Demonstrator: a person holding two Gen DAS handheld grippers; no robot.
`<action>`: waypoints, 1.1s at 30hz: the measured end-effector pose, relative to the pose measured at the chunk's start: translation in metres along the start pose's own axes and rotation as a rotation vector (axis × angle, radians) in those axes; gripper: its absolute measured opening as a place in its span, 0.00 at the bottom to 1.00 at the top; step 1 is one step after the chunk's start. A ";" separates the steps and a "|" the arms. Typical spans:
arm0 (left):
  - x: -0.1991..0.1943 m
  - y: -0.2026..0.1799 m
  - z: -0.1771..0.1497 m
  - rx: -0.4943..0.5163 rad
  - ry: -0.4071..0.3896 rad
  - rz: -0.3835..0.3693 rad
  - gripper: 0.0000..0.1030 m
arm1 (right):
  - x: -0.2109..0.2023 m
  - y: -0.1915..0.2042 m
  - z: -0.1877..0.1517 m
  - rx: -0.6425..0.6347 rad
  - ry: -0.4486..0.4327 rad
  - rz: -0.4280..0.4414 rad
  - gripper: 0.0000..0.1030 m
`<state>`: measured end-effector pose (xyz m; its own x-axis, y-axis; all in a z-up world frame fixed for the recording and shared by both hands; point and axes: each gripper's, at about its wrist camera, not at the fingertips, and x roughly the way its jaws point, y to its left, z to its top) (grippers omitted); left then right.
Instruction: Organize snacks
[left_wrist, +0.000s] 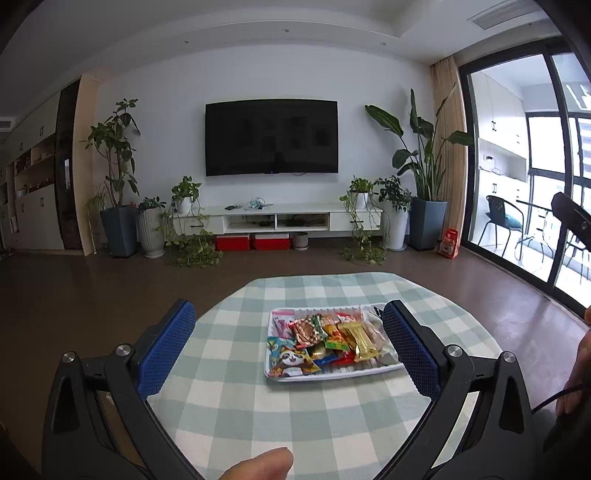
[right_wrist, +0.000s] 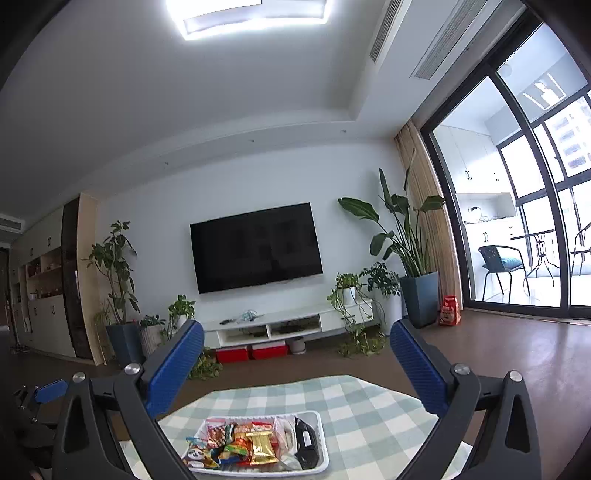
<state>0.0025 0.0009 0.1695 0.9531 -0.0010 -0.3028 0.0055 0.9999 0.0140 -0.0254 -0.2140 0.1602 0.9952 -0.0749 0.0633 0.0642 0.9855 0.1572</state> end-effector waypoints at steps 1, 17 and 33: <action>-0.002 -0.003 -0.004 -0.002 0.017 0.001 1.00 | 0.000 0.000 -0.002 -0.009 0.032 0.000 1.00; 0.018 -0.019 -0.058 -0.019 0.258 0.015 1.00 | 0.008 -0.012 -0.065 -0.047 0.441 -0.092 1.00; 0.064 -0.008 -0.092 -0.048 0.362 0.013 1.00 | 0.017 0.008 -0.110 -0.134 0.583 -0.085 1.00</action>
<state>0.0352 -0.0056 0.0619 0.7837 0.0087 -0.6211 -0.0286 0.9993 -0.0222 0.0005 -0.1902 0.0539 0.8606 -0.0953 -0.5003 0.1159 0.9932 0.0103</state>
